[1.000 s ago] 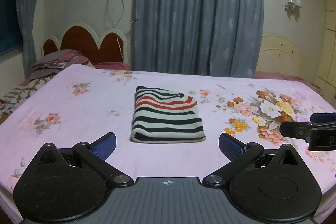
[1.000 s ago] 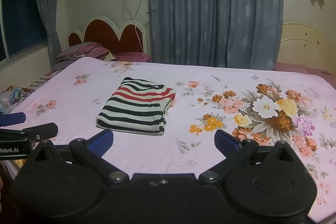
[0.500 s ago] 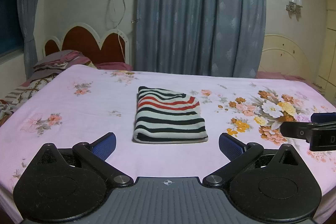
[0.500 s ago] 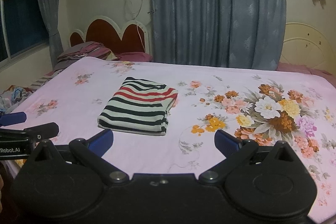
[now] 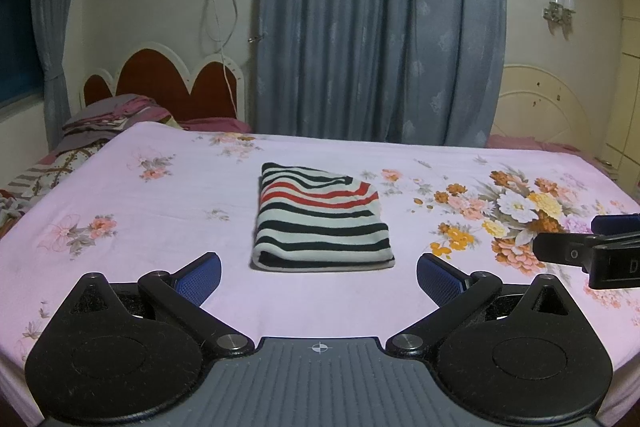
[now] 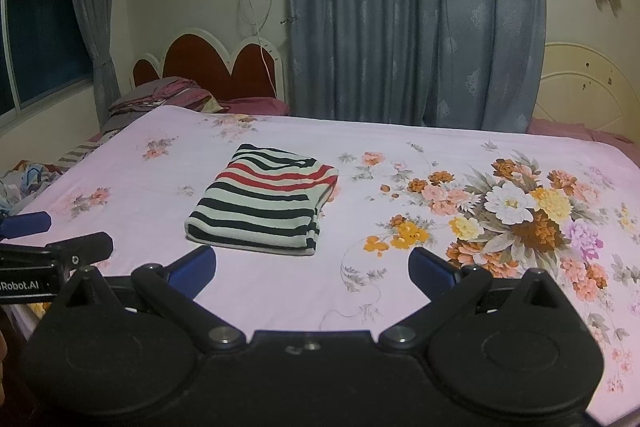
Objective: Fold small clothes
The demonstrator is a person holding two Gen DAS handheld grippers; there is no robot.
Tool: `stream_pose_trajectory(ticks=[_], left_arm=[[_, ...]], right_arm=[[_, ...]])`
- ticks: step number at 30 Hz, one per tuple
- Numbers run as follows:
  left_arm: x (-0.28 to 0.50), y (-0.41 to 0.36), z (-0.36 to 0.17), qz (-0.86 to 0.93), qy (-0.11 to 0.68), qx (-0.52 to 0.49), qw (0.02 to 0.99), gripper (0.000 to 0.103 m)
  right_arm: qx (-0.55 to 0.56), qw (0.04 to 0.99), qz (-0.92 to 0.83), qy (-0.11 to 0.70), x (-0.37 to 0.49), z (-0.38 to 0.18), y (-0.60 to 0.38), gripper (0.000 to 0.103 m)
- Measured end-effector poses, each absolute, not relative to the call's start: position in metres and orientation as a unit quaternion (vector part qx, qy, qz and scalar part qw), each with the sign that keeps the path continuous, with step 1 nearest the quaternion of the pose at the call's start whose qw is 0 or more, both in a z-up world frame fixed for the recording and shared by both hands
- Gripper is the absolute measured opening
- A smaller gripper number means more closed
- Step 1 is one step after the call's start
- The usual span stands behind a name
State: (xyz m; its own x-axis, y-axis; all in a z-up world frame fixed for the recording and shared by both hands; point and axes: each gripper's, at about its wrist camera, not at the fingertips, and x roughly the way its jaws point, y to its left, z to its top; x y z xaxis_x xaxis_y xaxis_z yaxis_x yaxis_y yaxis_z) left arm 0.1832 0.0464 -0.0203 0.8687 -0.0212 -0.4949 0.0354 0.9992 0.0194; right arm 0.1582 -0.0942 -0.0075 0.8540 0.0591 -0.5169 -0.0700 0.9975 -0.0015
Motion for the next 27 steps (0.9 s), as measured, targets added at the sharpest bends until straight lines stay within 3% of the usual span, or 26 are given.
stream_pose_trajectory(ticks=[27], left_arm=[[0.1862, 0.0532, -0.0193, -0.023, 0.236, 0.020, 0.971, 0.103]], right_arm=[[-0.015, 0.963, 0.039, 0.267, 0.1602, -0.0069, -0.0909, 0.102]])
